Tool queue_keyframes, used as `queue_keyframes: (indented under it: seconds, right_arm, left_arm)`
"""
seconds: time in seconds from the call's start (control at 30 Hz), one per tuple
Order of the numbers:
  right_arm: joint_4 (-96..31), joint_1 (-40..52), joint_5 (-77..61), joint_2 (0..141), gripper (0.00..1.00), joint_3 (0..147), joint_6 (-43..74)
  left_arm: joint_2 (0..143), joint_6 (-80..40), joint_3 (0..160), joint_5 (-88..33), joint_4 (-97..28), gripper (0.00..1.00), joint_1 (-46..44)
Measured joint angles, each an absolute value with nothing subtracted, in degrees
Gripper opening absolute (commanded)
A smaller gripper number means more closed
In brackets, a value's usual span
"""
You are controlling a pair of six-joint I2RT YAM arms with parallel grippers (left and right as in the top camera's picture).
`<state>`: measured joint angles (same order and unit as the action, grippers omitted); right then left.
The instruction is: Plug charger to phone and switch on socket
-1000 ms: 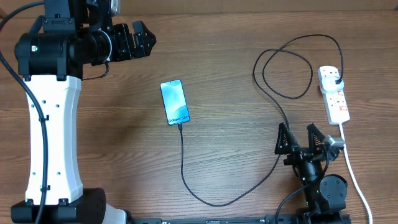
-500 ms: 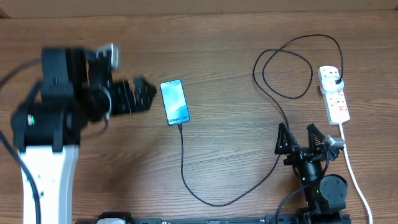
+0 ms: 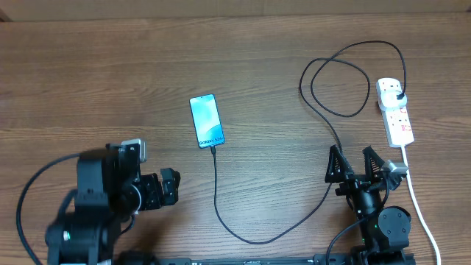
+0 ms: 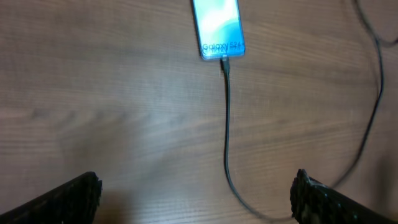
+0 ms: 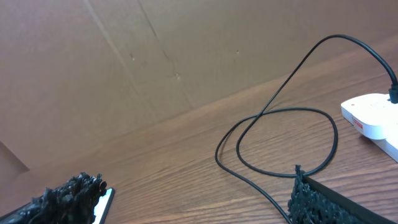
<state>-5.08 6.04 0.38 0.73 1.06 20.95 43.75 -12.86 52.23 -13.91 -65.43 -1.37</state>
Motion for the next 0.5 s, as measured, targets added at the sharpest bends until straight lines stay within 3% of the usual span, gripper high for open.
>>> queue_keyframes:
  seconds: [0.5]
  right_arm:
    - [-5.10, 6.04, 0.38, 0.73, 1.00, 1.06, 20.97]
  left_arm:
    - [19.46, -10.76, 28.10, -11.90, -31.97, 1.00, -1.37]
